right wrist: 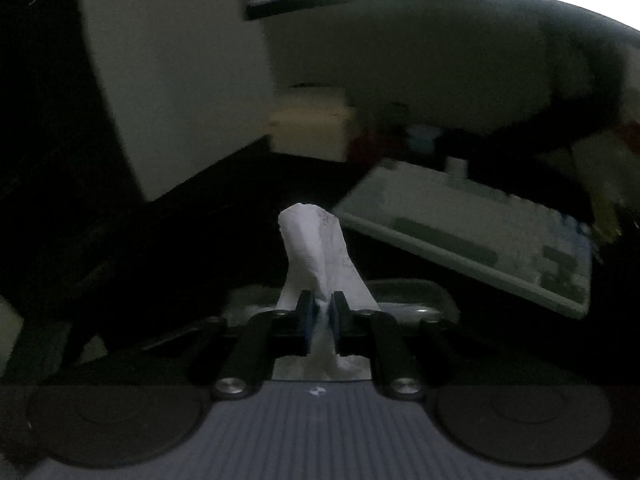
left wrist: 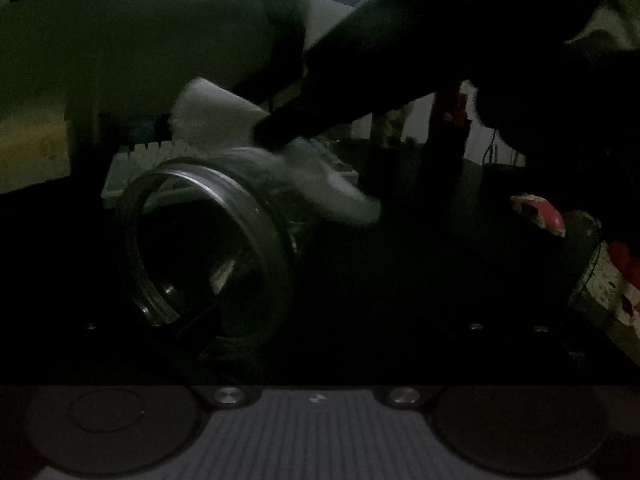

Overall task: Clean container
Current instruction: 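Scrub the jar's inner wall with the tissue in the right gripper while the left holds the jar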

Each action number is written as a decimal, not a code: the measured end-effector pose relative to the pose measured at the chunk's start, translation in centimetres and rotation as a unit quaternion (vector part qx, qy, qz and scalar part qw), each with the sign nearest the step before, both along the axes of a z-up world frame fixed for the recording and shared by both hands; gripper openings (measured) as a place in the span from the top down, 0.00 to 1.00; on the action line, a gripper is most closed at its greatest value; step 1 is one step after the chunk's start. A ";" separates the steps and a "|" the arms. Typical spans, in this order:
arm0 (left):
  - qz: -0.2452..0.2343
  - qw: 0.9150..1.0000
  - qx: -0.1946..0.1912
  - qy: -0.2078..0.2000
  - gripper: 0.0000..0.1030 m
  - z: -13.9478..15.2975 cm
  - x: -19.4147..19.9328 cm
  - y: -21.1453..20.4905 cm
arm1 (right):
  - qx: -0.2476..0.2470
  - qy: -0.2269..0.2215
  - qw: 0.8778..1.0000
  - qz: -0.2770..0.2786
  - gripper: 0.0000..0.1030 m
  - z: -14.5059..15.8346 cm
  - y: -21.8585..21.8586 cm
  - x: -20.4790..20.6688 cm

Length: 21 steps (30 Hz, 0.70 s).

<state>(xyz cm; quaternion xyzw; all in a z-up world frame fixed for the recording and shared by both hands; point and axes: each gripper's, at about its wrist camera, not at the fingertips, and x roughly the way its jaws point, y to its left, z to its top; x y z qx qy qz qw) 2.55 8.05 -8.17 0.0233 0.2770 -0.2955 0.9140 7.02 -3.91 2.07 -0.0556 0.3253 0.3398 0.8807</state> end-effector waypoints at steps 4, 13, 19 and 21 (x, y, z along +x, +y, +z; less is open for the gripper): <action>-0.005 1.000 0.000 0.000 0.00 -0.1 0.0 -0.1 | 0.003 0.000 1.000 0.023 0.87 0.0 0.0 -0.7; -0.015 1.000 0.001 0.000 0.00 -0.2 -0.1 -0.2 | 0.003 0.017 0.996 -0.093 0.86 -0.6 -3.4 3.8; -0.022 1.000 0.001 0.000 0.00 -0.3 -0.2 -0.4 | 0.012 0.005 1.000 -0.007 0.86 0.0 -0.5 0.6; -0.024 1.000 0.001 0.000 0.00 -0.4 -0.1 -0.3 | 0.016 0.007 1.000 0.020 0.86 0.3 0.5 -0.5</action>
